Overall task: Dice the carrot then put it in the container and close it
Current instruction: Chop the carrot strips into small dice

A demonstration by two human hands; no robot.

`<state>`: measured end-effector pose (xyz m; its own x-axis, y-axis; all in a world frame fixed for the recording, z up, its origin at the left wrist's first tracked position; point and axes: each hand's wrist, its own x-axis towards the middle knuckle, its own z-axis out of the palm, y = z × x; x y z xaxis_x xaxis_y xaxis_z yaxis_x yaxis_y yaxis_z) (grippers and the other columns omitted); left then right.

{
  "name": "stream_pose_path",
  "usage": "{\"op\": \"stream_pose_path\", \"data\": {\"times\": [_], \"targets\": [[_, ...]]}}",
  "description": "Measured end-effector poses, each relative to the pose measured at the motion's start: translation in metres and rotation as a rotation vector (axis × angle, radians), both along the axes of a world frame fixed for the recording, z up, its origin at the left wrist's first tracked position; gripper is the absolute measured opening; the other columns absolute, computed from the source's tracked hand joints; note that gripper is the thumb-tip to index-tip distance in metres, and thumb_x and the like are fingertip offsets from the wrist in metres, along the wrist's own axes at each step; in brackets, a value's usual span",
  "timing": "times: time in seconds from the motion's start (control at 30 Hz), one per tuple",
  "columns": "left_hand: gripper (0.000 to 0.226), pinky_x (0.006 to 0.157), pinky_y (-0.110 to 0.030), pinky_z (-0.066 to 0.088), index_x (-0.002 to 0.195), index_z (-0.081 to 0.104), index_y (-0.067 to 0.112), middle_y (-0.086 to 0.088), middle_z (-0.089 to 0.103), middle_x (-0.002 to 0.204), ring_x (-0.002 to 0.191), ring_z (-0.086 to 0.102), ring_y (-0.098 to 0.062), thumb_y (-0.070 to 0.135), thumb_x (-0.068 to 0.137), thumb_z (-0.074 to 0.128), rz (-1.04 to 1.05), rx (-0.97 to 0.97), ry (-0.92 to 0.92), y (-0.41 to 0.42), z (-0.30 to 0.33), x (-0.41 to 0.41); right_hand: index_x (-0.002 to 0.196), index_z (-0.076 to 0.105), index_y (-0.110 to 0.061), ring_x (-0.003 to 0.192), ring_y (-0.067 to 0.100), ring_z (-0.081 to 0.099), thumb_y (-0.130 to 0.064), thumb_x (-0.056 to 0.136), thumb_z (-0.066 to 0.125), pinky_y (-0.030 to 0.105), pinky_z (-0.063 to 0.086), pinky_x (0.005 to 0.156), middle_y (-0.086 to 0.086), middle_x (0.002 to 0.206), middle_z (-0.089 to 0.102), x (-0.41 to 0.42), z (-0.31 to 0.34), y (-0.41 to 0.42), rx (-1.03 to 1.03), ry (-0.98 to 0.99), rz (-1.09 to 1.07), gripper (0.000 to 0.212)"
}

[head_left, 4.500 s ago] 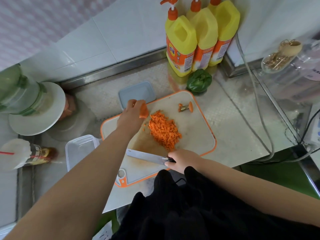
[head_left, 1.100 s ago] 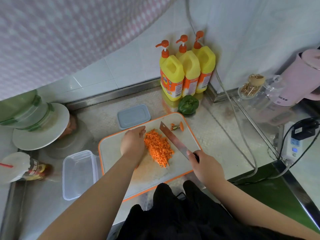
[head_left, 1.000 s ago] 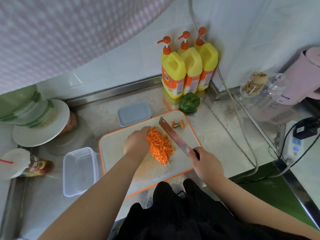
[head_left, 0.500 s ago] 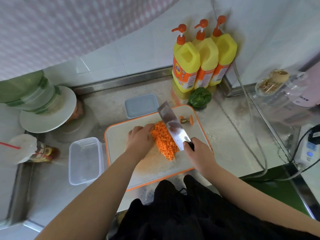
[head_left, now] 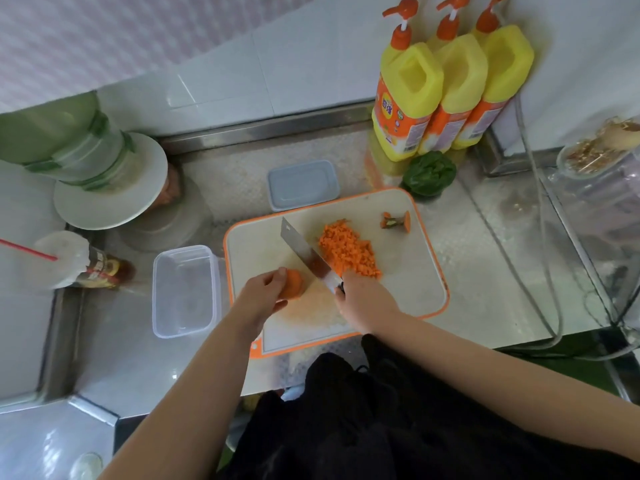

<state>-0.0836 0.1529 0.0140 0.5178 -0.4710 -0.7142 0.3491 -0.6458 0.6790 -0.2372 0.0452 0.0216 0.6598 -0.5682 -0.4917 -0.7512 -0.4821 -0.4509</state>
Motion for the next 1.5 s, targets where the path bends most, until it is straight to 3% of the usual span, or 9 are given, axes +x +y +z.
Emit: {"op": "stream_pose_path", "data": {"times": [0.27, 0.47, 0.57, 0.7, 0.9, 0.97, 1.13, 1.3, 1.5], "targets": [[0.036, 0.086, -0.030, 0.052, 0.121, 0.060, -0.005, -0.015, 0.066, 0.114, 0.092, 0.064, -0.023, 0.023, 0.098, 0.058, 0.167, 0.003, 0.188, 0.018, -0.007, -0.002, 0.109, 0.052, -0.009, 0.078, 0.024, 0.057, -0.023, 0.101, 0.037, 0.032, 0.038, 0.062, -0.001, 0.073, 0.045, 0.010, -0.010, 0.021, -0.022, 0.028, 0.151, 0.022], [0.041, 0.081, -0.031, 0.053, 0.130, 0.051, -0.007, -0.021, 0.063, 0.121, 0.107, 0.063, -0.028, 0.021, 0.099, 0.055, 0.320, -0.046, 0.322, 0.027, -0.009, -0.022, 0.111, 0.049, -0.010, 0.087, 0.030, 0.060, -0.020, 0.099, 0.038, 0.034, 0.039, 0.063, 0.012, 0.097, 0.063, 0.019, -0.019, 0.023, 0.066, 0.030, 0.134, 0.019], [0.043, 0.086, -0.033, 0.051, 0.131, 0.047, -0.010, -0.024, 0.063, 0.121, 0.106, 0.063, -0.029, 0.019, 0.100, 0.055, 0.363, -0.047, 0.334, 0.025, -0.007, -0.026, 0.115, 0.050, -0.011, 0.087, 0.029, 0.059, -0.019, 0.097, 0.039, 0.035, 0.043, 0.065, 0.013, 0.098, 0.062, 0.025, -0.019, 0.019, 0.125, 0.057, 0.056, 0.022], [0.041, 0.086, -0.035, 0.053, 0.131, 0.048, -0.008, -0.023, 0.064, 0.118, 0.109, 0.063, -0.030, 0.018, 0.100, 0.054, 0.338, -0.031, 0.350, 0.025, -0.006, -0.024, 0.097, 0.051, -0.011, 0.090, 0.029, 0.059, -0.023, 0.098, 0.043, 0.033, 0.037, 0.064, 0.010, 0.095, 0.060, 0.030, -0.020, 0.023, 0.132, 0.079, 0.045, 0.014], [0.040, 0.076, -0.033, 0.056, 0.131, 0.050, -0.004, -0.024, 0.065, 0.117, 0.103, 0.067, -0.029, 0.024, 0.103, 0.049, 0.227, 0.011, 0.398, 0.026, -0.003, -0.025, 0.098, 0.059, -0.007, 0.088, 0.030, 0.062, -0.017, 0.096, 0.044, 0.031, 0.038, 0.062, 0.012, 0.095, 0.064, 0.035, -0.019, 0.019, 0.099, 0.090, 0.043, 0.018], [0.042, 0.077, -0.033, 0.056, 0.134, 0.048, 0.000, -0.021, 0.064, 0.117, 0.103, 0.066, -0.028, 0.030, 0.104, 0.046, 0.155, 0.059, 0.381, 0.023, 0.000, -0.025, 0.091, 0.057, -0.010, 0.086, 0.029, 0.062, -0.014, 0.095, 0.045, 0.032, 0.041, 0.062, 0.010, 0.088, 0.062, 0.035, -0.018, 0.018, 0.115, 0.113, 0.044, 0.014], [0.053, 0.082, -0.031, 0.056, 0.143, 0.044, 0.009, -0.010, 0.062, 0.123, 0.103, 0.065, -0.020, 0.036, 0.098, 0.057, -0.040, 0.128, 0.088, 0.023, -0.007, -0.013, 0.082, 0.048, -0.013, 0.077, 0.025, 0.056, -0.020, 0.098, 0.043, 0.035, 0.043, 0.063, 0.002, 0.074, 0.049, 0.025, -0.001, 0.014, 0.115, 0.042, 0.049, 0.018], [0.043, 0.083, -0.034, 0.056, 0.125, 0.055, -0.004, -0.017, 0.068, 0.110, 0.102, 0.067, -0.025, 0.023, 0.094, 0.066, 0.137, 0.047, 0.185, 0.023, -0.008, -0.014, 0.067, 0.034, -0.019, 0.061, 0.019, 0.043, -0.024, 0.099, 0.041, 0.030, 0.026, 0.049, -0.001, 0.064, 0.042, 0.013, 0.025, 0.015, 0.068, -0.061, 0.056, 0.033], [0.040, 0.078, -0.032, 0.057, 0.119, 0.057, -0.005, -0.018, 0.069, 0.104, 0.099, 0.068, -0.025, 0.022, 0.092, 0.068, 0.257, 0.017, 0.207, 0.020, -0.009, -0.022, 0.065, 0.028, -0.021, 0.057, 0.017, 0.038, -0.023, 0.099, 0.040, 0.031, 0.021, 0.048, -0.001, 0.064, 0.039, 0.007, 0.039, 0.017, 0.033, -0.050, 0.074, 0.035]]}}
